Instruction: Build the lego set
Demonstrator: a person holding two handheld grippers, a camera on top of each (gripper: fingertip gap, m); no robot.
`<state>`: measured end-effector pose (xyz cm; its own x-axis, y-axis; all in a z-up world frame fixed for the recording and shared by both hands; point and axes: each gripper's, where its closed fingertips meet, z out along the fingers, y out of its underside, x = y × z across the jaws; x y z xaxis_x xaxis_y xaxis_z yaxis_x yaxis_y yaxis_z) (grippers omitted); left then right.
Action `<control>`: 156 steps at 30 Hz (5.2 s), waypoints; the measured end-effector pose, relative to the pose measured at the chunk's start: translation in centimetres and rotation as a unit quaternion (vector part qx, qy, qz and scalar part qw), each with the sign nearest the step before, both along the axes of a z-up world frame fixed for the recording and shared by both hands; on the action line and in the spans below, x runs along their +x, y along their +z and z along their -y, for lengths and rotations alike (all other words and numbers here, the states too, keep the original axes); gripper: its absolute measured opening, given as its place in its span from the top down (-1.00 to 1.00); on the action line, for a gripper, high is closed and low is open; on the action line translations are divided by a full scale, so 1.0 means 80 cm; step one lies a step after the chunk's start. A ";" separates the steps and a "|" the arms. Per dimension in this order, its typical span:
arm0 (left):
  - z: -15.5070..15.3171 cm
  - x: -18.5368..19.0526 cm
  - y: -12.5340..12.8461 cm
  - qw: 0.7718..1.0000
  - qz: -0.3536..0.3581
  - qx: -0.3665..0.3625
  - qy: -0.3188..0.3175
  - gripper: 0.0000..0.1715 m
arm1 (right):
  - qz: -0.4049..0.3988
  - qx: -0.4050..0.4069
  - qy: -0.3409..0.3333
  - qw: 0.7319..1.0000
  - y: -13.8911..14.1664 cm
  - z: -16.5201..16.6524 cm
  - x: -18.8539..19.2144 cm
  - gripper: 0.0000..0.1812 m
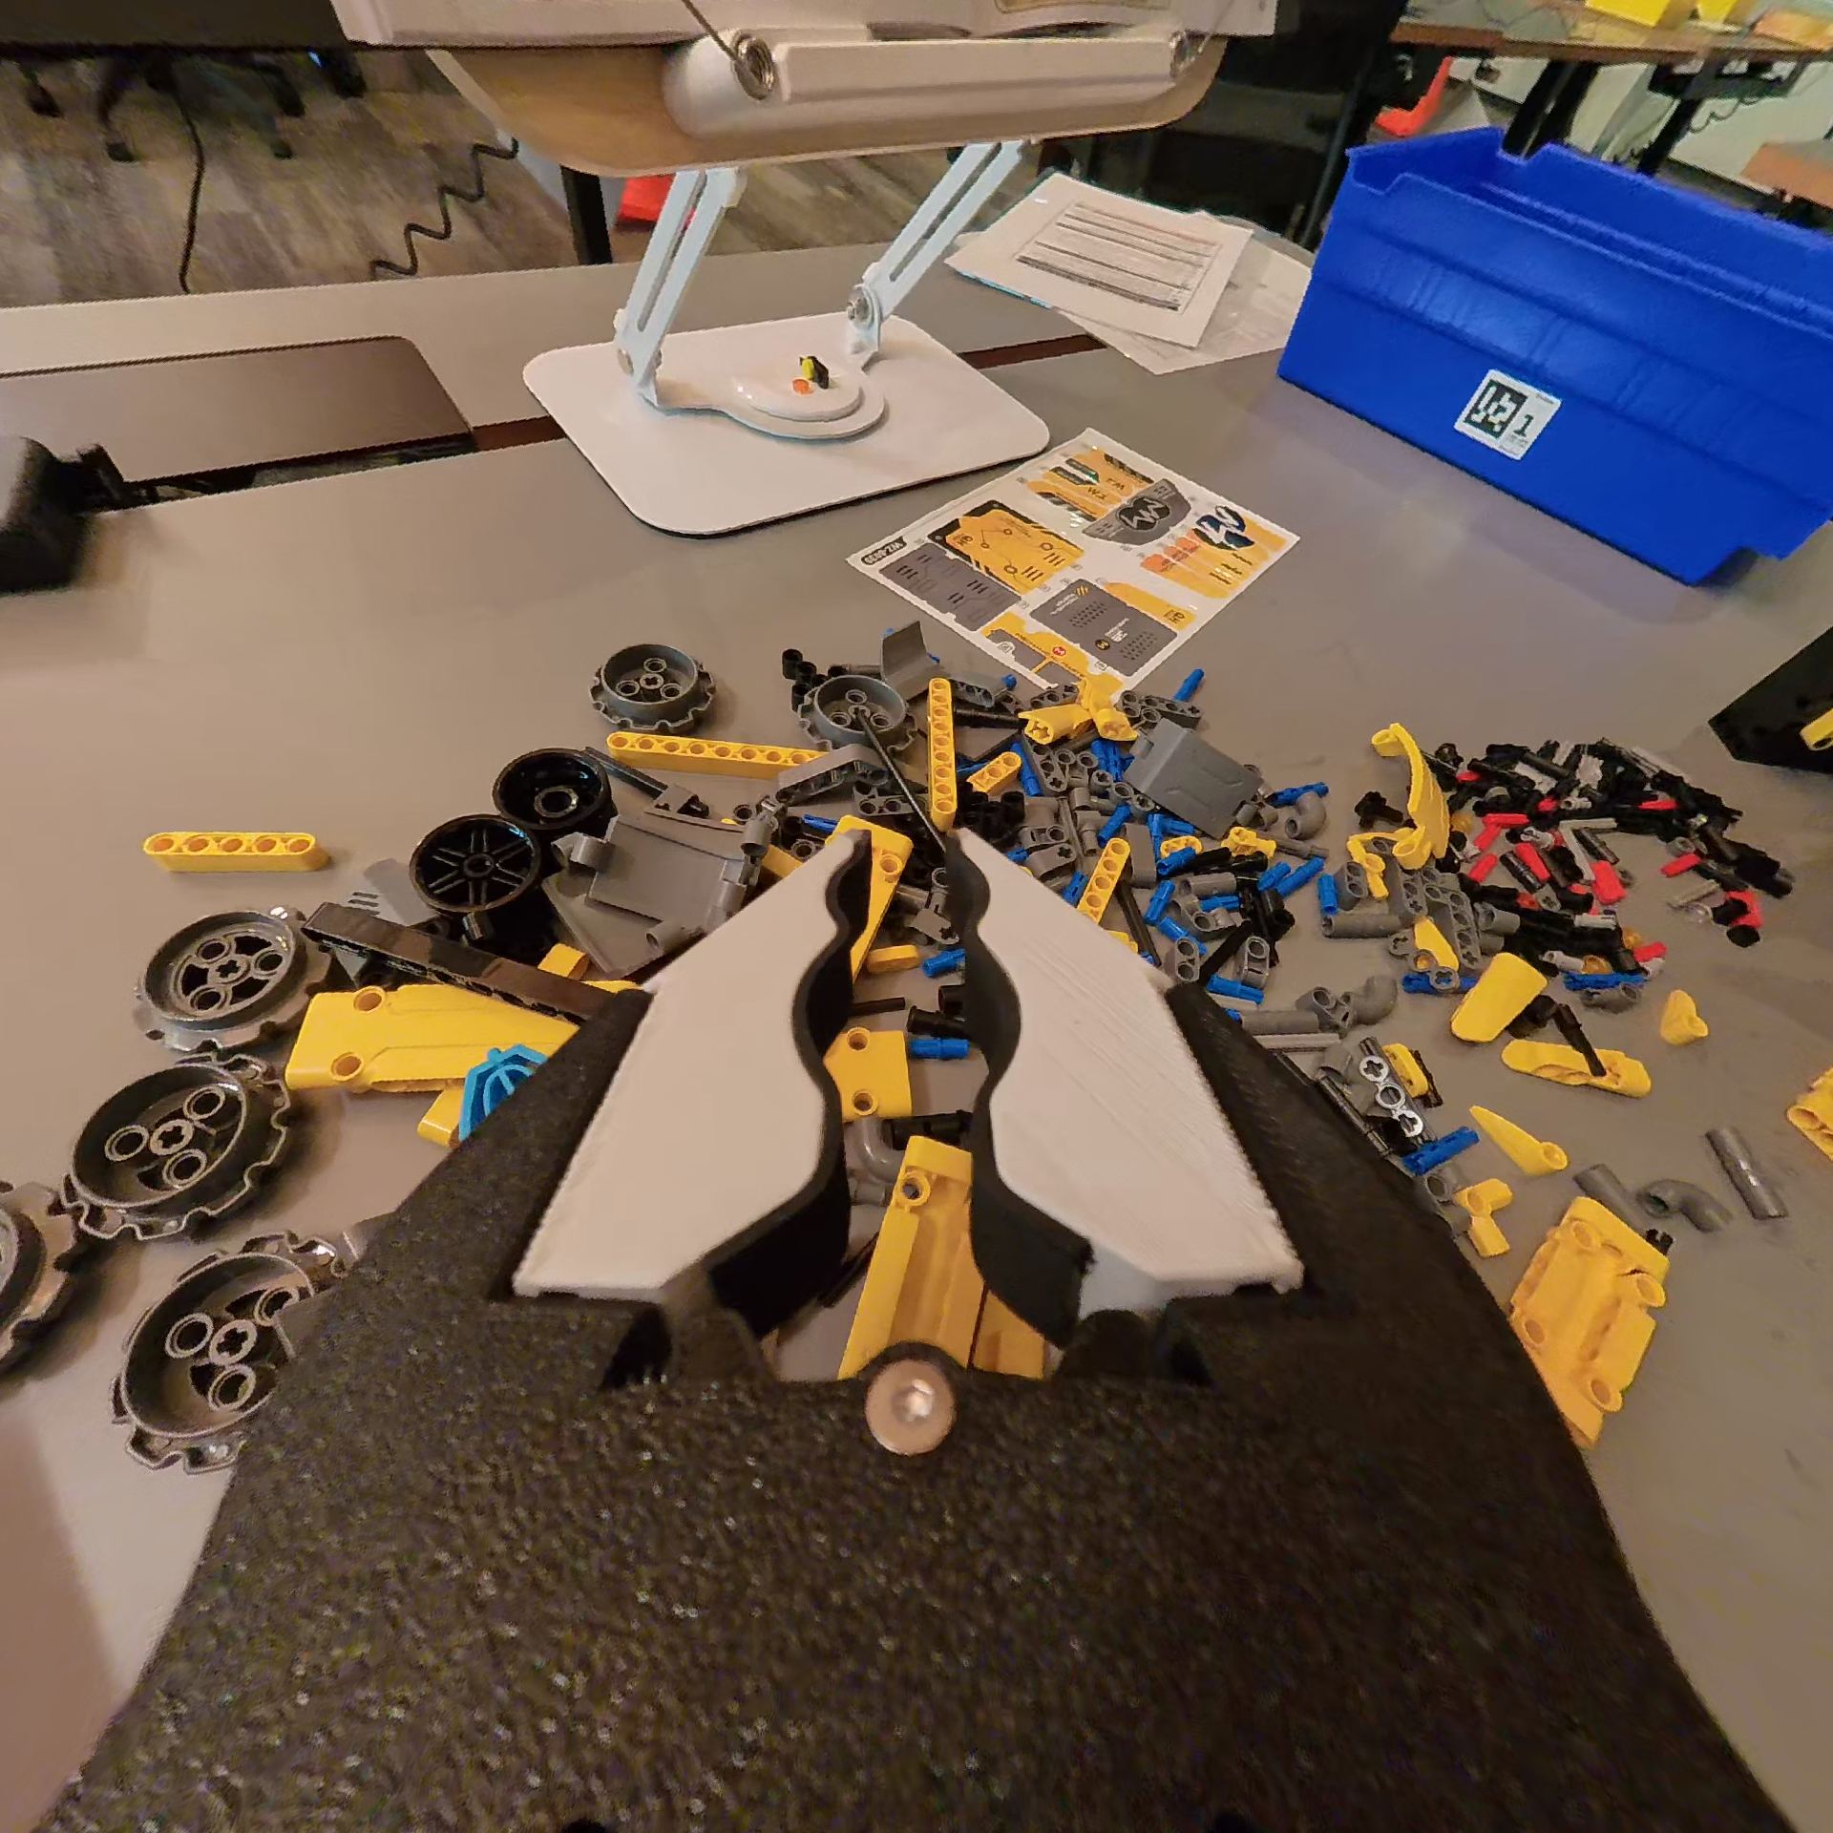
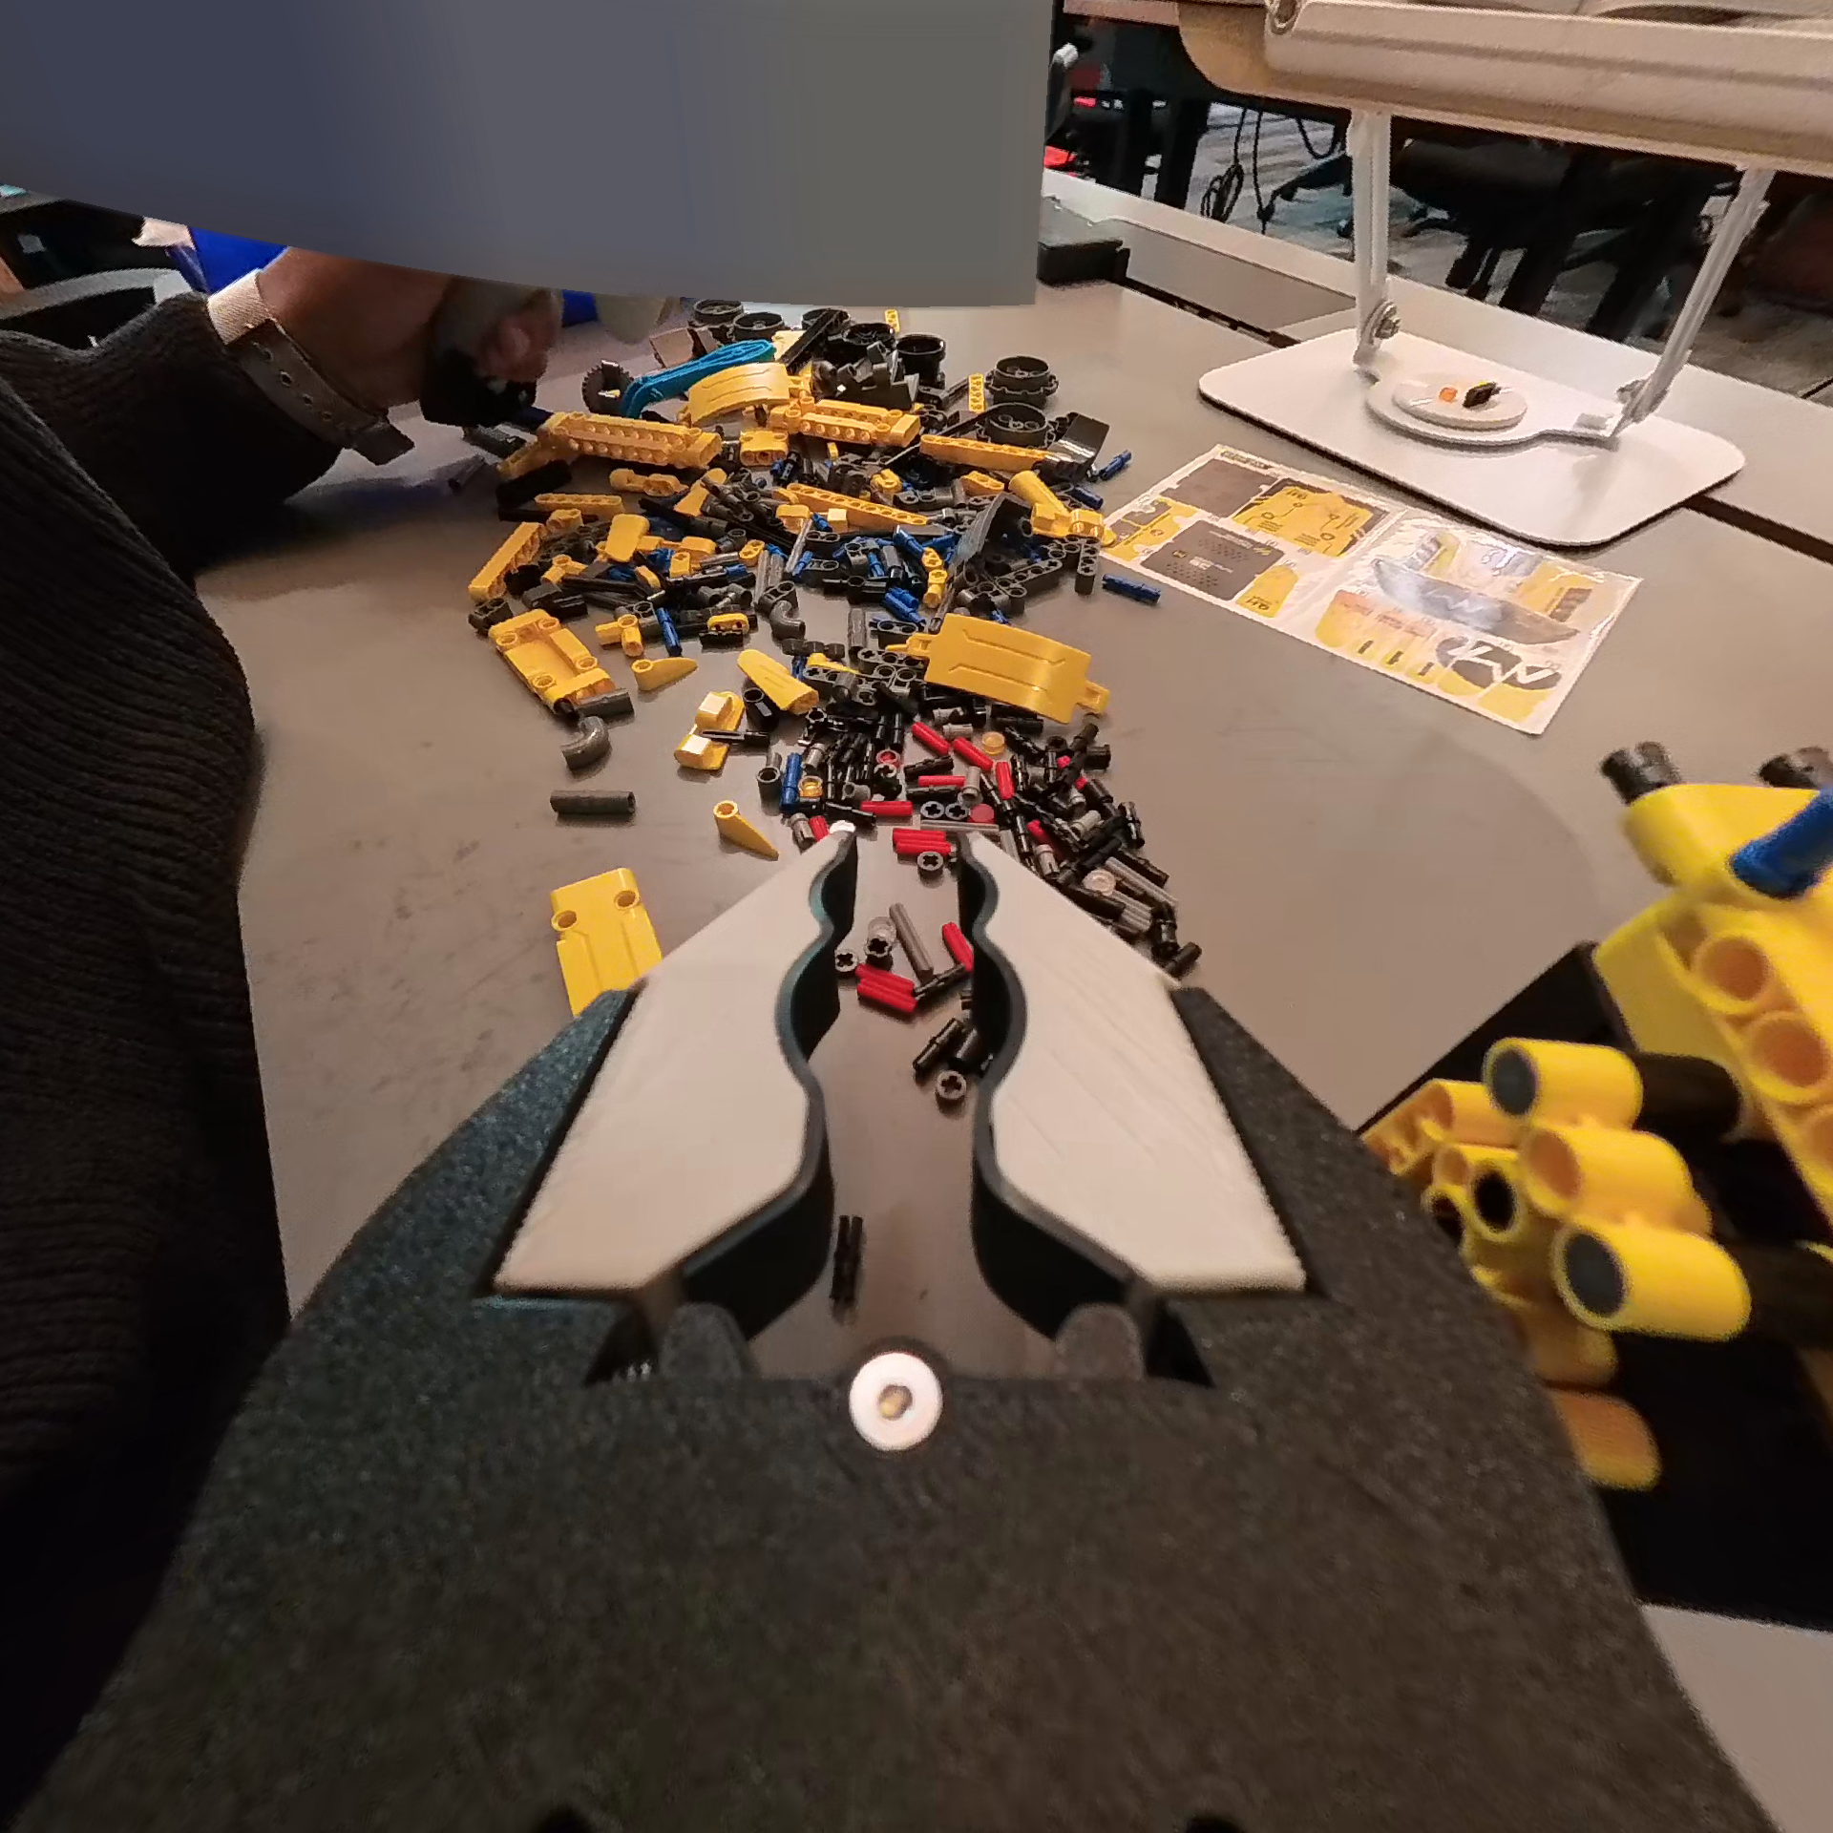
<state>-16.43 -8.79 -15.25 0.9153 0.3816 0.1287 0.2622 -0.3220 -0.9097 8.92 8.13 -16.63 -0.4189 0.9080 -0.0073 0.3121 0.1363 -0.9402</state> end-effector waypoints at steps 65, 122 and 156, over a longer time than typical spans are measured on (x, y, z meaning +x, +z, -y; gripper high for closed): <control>0.003 -0.012 0.009 0.999 -0.027 0.019 0.014 0.83 | 0.033 0.007 -0.022 0.999 -0.013 -0.018 -0.022 0.79; -0.030 0.037 -0.025 0.998 0.029 -0.037 -0.037 0.83 | -0.001 0.055 -0.005 0.998 -0.007 0.007 -0.008 0.79; -0.102 0.039 -0.073 0.976 -0.030 -0.212 -0.048 1.00 | 0.005 0.085 0.016 0.996 -0.015 0.020 -0.006 0.79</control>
<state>-13.30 -0.66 -21.09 0.9504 0.3015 -0.0766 0.1632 -0.6929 -0.7023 8.46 6.50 -17.86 -0.4488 0.8825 0.1403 0.3144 0.3029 -0.8997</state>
